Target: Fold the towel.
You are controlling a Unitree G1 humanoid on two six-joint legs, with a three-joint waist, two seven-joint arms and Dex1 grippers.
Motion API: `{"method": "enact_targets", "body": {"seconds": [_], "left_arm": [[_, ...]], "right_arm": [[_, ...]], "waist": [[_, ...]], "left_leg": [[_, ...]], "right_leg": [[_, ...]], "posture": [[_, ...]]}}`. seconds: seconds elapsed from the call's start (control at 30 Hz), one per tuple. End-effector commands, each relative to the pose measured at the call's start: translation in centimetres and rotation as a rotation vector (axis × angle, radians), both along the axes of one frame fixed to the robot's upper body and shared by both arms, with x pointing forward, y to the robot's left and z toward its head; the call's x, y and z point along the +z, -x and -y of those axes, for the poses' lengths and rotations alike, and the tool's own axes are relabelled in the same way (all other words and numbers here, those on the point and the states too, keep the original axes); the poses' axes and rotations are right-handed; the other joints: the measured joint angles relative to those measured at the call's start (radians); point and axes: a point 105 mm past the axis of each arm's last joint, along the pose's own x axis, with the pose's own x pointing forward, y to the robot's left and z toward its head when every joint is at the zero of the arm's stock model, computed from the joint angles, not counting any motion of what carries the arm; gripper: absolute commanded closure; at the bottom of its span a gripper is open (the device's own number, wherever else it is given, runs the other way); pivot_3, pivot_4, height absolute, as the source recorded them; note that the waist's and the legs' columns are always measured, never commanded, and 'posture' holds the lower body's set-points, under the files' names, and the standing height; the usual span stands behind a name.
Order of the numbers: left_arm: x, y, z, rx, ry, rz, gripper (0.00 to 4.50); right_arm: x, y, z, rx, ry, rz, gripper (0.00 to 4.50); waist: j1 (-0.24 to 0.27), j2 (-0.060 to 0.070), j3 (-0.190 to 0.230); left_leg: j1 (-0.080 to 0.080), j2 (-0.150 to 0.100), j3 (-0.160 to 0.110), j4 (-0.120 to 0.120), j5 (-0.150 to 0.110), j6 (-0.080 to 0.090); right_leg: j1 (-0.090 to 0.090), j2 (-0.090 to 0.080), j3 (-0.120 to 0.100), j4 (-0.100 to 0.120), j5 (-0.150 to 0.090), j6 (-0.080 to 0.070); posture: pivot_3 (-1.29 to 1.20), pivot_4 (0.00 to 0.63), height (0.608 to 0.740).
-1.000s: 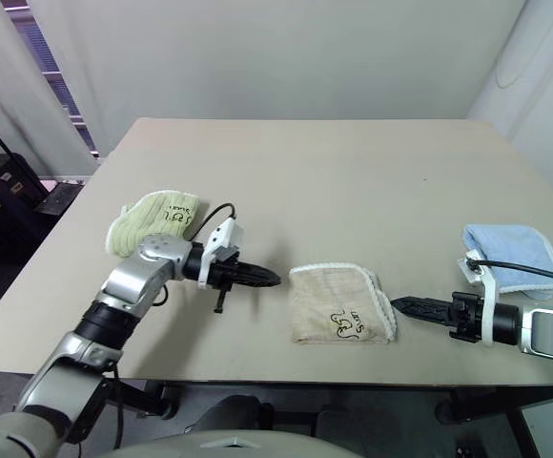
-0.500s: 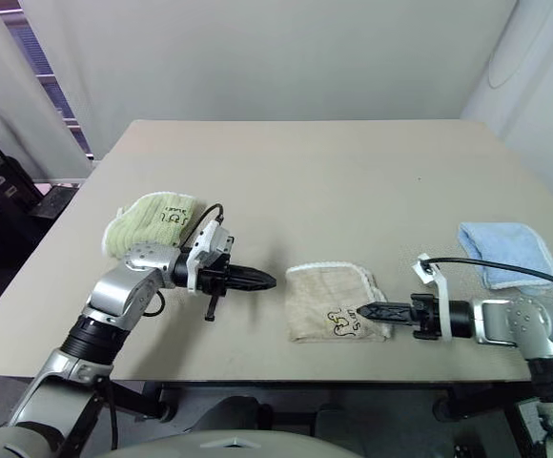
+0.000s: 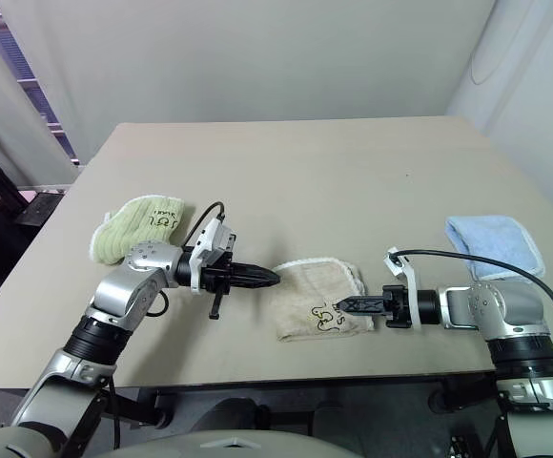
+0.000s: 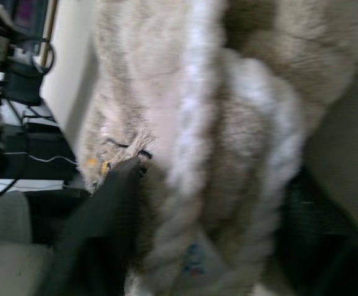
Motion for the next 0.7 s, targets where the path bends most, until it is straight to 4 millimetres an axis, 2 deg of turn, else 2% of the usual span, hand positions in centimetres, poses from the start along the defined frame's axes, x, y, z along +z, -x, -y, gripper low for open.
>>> {"method": "enact_targets", "body": {"seconds": [0.03,0.13,0.17,0.2,0.27,0.37,0.5,0.6,0.7], "left_arm": [[0.8,-0.2,0.2,-0.003,0.013,0.041,4.5],[0.9,-0.5,0.1,0.004,0.013,0.037,4.5],[0.9,-0.7,0.1,0.008,0.012,0.036,4.5],[0.9,-0.8,0.1,0.011,0.012,0.036,4.5],[1.1,-1.3,0.0,0.033,0.022,0.016,4.5],[1.0,-1.5,-0.2,0.039,0.016,0.009,4.5],[0.8,-1.7,-0.1,0.043,0.011,-0.002,4.5],[0.5,-2.0,0.1,0.045,0.009,-0.005,4.5],[0.4,-2.2,0.5,0.046,0.015,-0.013,4.5]], "right_arm": [[-0.1,0.8,-0.9,0.005,-0.067,-0.049,3.18],[0.9,0.7,-1.0,-0.018,-0.112,-0.001,4.28],[1.8,0.3,-0.9,-0.049,-0.148,0.041,4.48],[2.4,0.0,-0.8,-0.072,-0.174,0.07,4.48],[6.0,-1.4,0.0,-0.177,-0.268,0.238,4.48],[9.7,-2.9,2.1,-0.38,-0.332,0.433,4.48],[12.0,-3.6,5.0,-0.626,-0.334,0.579,4.48],[13.2,-3.9,8.6,-0.881,-0.331,0.674,4.48],[13.4,-4.1,12.5,-1.129,-0.354,0.697,4.48]], "waist": [[0.002,0.0,0.0],[0.003,0.0,0.0],[0.004,0.0,0.0],[0.004,0.0,0.0],[0.004,0.002,0.001],[0.008,0.004,0.002],[0.024,0.004,0.002],[0.029,0.005,0.001],[0.028,0.006,0.001]], "left_leg": [[0.0,0.0,0.0,0.0,0.0,0.0],[0.0,0.0,0.0,0.0,0.0,0.0],[0.0,0.0,0.0,0.0,0.0,0.0],[0.0,0.0,0.0,0.0,0.0,0.0],[0.0,0.0,0.0,0.0,0.0,0.0],[-0.001,-0.001,0.0,0.0,0.0,0.0],[-0.001,-0.001,0.0,-0.001,0.0,0.0],[-0.001,-0.001,0.0,-0.003,0.0,0.0],[-0.001,-0.002,0.0,-0.004,0.0,0.0]], "right_leg": [[0.0,0.0,0.0,0.0,0.0,0.0],[0.0,0.0,0.0,0.0,0.0,0.0],[0.0,0.0,0.0,0.0,0.0,0.0],[0.0,0.0,0.0,0.0,0.0,0.0],[0.0,0.0,0.0,0.0,0.0,0.0],[-0.001,0.0,0.001,0.001,0.0,0.0],[-0.001,0.0,0.001,0.0,0.0,0.001],[-0.002,0.0,0.001,0.001,0.001,0.001],[-0.003,-0.001,0.001,0.0,0.001,0.001]], "posture": [[0.0,0.0,0.74],[0.0,0.0,0.74],[0.0,0.0,0.74],[0.0,0.0,0.74],[0.0,0.0,0.74],[0.0,0.0,0.74],[0.0,0.0,0.74],[0.0,0.0,0.74],[0.0,0.0,0.74]]}}
